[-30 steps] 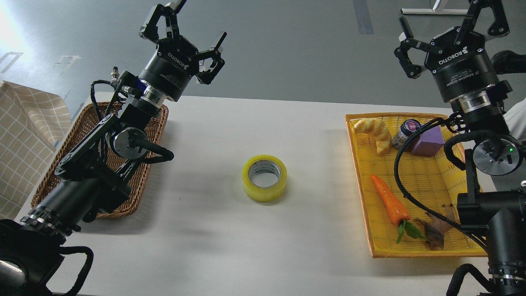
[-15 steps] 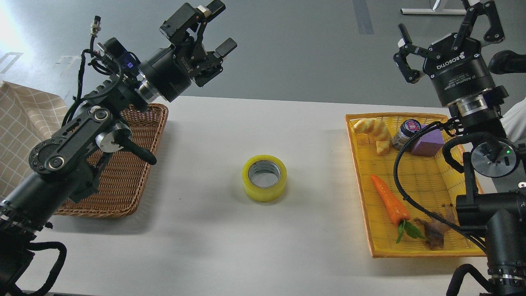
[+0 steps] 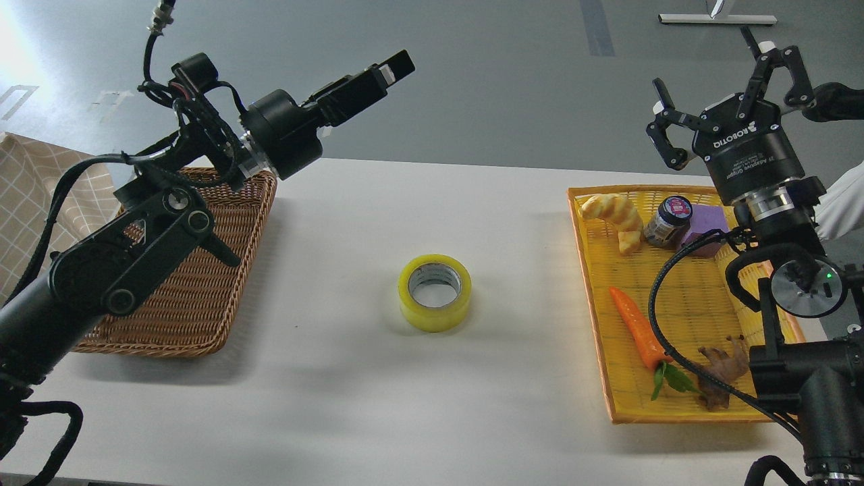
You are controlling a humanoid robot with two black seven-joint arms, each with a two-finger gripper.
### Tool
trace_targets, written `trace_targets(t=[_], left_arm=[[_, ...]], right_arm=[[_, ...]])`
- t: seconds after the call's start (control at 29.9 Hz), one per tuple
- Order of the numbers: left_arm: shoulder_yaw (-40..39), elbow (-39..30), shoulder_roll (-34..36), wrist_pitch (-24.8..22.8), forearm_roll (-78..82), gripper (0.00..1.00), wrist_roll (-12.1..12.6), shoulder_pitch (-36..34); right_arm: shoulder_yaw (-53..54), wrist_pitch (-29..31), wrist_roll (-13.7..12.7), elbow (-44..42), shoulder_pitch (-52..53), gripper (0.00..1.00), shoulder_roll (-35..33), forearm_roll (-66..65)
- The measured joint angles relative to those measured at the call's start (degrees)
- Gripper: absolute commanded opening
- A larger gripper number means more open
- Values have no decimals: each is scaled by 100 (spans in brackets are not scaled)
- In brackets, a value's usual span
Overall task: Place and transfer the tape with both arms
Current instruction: 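Reach the left gripper toward the tape roll on the table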
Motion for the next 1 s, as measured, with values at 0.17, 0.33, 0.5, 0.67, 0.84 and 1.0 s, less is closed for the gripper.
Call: trace_targets(t=[0.17,0.33,0.5,0.67,0.84,1.0], left_arm=[[549,-11,167,144,1167,98,61,-98],[1453,28,359,149,1896,98,542,-398],[1828,62,353,18,2255,98,774,-565],[2127,174,257,-357,2333,98,1079,-571],[2436,449,-92,-563,2346,98,1429,-598],[2505,551,-343,-779,2347,98,1602,-662]], right_arm=[[8,0,28,0,-113,99,0,98],[2,0,37,0,-124,99,7,115],[2,0,44,-14,-148,99,10,113],[1,0,46,-17,-180,99,11,111],[-1,0,46,-17,-186,99,26,111],[-1,0,46,-16,-185,99,23,111]])
